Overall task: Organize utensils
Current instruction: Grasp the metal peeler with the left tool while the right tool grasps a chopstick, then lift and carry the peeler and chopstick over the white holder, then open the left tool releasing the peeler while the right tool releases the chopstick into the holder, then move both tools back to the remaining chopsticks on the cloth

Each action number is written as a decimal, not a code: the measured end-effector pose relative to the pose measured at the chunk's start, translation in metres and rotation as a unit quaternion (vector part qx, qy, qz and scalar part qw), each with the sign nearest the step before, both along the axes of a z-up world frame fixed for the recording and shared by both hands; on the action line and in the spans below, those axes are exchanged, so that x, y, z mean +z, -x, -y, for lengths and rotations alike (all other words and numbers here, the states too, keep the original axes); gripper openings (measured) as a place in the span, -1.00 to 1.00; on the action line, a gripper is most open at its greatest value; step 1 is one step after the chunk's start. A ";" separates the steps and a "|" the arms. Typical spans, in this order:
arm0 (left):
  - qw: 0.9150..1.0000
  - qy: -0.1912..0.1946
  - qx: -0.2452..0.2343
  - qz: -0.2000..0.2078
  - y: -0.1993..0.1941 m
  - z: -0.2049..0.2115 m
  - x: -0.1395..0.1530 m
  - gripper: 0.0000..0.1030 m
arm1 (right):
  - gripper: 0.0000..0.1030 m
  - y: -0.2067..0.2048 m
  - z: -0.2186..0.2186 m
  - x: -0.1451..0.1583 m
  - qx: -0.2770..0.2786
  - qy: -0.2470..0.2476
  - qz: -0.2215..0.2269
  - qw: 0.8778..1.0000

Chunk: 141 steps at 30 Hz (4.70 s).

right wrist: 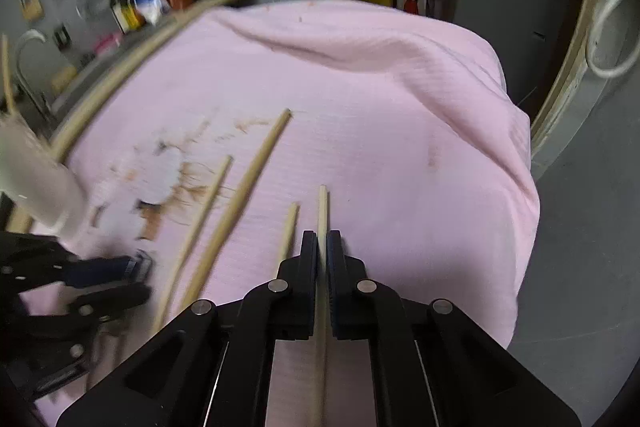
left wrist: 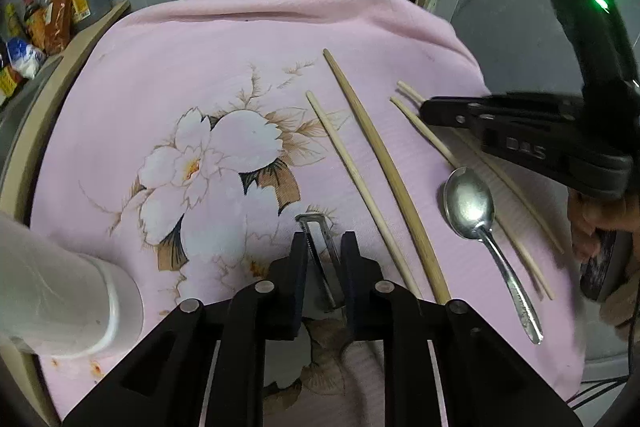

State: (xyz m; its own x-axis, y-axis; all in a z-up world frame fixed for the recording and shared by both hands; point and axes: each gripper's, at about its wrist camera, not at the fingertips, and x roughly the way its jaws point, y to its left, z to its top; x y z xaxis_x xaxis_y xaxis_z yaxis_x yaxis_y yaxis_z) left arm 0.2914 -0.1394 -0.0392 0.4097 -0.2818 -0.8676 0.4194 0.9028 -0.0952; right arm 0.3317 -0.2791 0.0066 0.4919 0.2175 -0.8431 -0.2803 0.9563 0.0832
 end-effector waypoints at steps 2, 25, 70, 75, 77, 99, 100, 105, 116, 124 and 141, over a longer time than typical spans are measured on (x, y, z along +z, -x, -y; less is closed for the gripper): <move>1.000 0.010 0.000 0.008 0.006 -0.005 0.002 -0.79 | -0.94 0.011 0.002 0.008 -0.004 -0.014 0.020 1.000; 0.940 0.074 0.099 0.319 0.108 -0.065 0.080 -0.82 | -0.95 0.161 -0.063 0.106 0.044 -0.072 0.392 0.916; 0.778 0.127 0.353 0.504 0.098 -0.265 0.168 -0.82 | -0.95 0.111 -0.198 0.144 0.104 -0.177 0.449 0.869; 0.780 0.145 0.356 0.495 0.088 -0.271 0.159 -0.82 | -0.95 0.103 -0.198 0.132 0.103 -0.177 0.436 0.876; 0.778 0.148 0.360 0.493 0.085 -0.274 0.155 -0.82 | -0.95 0.102 -0.200 0.129 0.105 -0.177 0.432 0.878; 0.835 0.153 0.322 0.418 0.080 -0.259 0.126 -0.79 | -0.88 0.094 -0.206 0.098 0.130 -0.171 0.377 0.901; 0.840 0.159 0.318 0.411 0.081 -0.259 0.127 -0.77 | -0.86 0.094 -0.204 0.099 0.130 -0.175 0.378 0.900; 0.852 0.171 0.299 0.394 0.086 -0.256 0.138 -0.49 | -0.72 0.097 -0.195 0.105 0.123 -0.185 0.385 0.896; 0.861 0.163 0.251 0.411 0.109 -0.217 0.159 0.17 | -0.11 0.117 -0.148 0.127 0.067 -0.170 0.414 0.892; 0.870 0.150 0.187 0.430 0.126 -0.163 0.166 0.47 | 0.47 0.150 -0.092 0.144 0.014 -0.134 0.443 0.886; 0.926 0.113 0.081 0.351 0.104 -0.074 0.123 0.72 | 0.90 0.165 0.001 0.120 -0.064 -0.052 0.383 0.920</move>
State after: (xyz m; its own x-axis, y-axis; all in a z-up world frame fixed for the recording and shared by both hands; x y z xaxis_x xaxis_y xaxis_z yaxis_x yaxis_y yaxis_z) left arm 0.1873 -0.0658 0.0835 0.9031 -0.3084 -0.2989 0.3096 0.9498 -0.0443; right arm 0.1664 -0.2797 0.1265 0.9605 0.1764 -0.2153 -0.1804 0.9836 0.0013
